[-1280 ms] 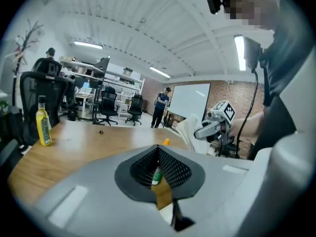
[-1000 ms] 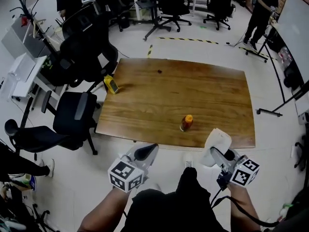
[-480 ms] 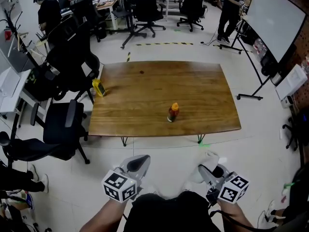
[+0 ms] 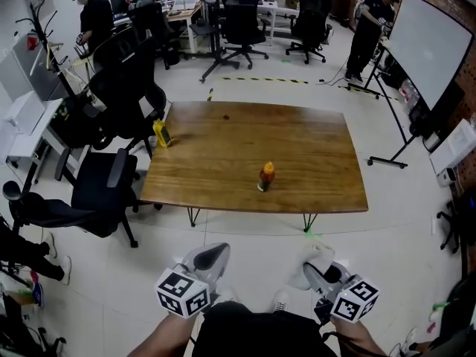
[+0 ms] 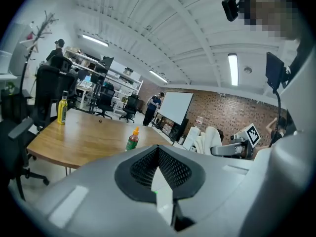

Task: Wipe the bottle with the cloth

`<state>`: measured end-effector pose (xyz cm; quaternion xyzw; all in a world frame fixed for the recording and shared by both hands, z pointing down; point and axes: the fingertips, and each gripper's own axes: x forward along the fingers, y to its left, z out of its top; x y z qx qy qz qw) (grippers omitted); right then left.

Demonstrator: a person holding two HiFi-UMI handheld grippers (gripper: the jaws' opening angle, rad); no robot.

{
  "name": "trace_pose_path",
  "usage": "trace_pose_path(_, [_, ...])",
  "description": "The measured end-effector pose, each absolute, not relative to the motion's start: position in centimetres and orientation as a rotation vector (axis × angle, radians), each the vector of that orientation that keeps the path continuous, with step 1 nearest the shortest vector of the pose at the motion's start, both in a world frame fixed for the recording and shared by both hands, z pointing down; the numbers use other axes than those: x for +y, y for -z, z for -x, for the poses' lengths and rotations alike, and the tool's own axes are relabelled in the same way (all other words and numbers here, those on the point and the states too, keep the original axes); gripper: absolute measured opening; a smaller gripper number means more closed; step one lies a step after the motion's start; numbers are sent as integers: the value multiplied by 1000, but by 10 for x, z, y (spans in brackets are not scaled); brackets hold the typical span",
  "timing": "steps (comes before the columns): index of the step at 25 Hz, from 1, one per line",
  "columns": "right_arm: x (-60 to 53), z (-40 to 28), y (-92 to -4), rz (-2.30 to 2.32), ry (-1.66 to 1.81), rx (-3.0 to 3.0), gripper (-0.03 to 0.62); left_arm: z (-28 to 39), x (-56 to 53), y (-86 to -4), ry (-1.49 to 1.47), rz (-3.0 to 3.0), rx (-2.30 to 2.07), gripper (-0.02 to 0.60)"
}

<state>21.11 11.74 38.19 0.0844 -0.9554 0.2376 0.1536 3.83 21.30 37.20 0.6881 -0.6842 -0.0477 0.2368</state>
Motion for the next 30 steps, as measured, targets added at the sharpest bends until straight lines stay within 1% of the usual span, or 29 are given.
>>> trace_pose_path(10, [109,-232,-387,-245,-655,-2740,79,-57,213,-376,121,-1860,-1899,17])
trace_pose_path(30, [102,-233,-377,-234,-608,-2772,78,-63,198,-368,100,-1887,-1925,17])
